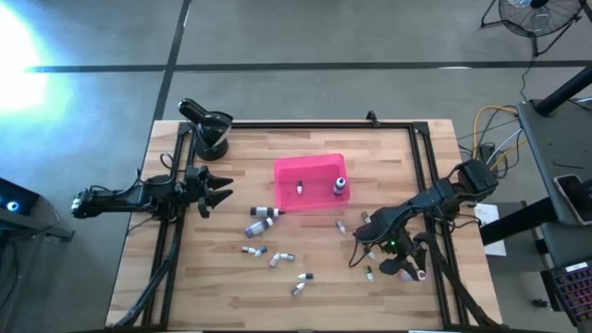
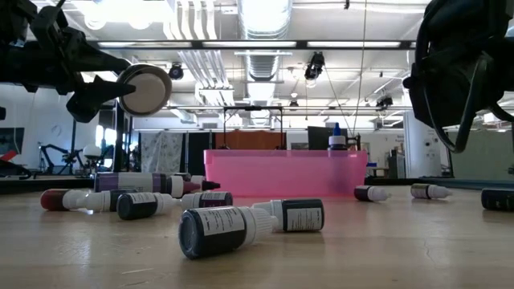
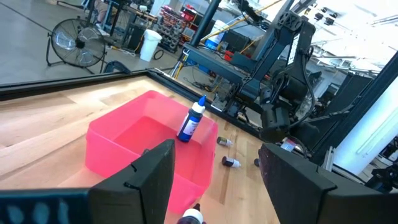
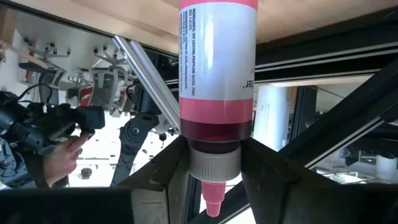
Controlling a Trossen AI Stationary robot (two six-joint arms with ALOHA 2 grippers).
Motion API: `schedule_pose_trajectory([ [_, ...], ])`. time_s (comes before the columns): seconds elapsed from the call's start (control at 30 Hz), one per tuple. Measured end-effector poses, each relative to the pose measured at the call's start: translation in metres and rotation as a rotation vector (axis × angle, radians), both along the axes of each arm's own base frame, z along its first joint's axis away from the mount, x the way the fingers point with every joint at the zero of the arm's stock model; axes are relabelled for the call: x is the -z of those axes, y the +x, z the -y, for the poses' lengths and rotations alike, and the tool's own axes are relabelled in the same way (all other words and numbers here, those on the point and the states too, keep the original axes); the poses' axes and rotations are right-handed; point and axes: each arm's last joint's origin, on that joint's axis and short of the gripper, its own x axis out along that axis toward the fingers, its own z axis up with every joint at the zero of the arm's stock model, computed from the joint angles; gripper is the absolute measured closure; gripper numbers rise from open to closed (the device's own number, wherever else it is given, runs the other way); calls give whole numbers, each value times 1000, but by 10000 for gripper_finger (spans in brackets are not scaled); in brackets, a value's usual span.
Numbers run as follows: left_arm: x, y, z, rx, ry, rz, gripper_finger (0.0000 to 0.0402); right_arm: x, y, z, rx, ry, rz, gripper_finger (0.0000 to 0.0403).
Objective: Pick & Place food coloring
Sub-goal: Put the large pink food coloring bottle into the pink bin
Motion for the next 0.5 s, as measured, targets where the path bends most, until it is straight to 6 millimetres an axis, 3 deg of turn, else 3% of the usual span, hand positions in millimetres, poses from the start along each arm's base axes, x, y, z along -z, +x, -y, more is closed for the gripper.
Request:
schedule_pose_trajectory([
  [0.5,0,0,0,0,0,0,193,0,2,1,-42,-76,48,195],
])
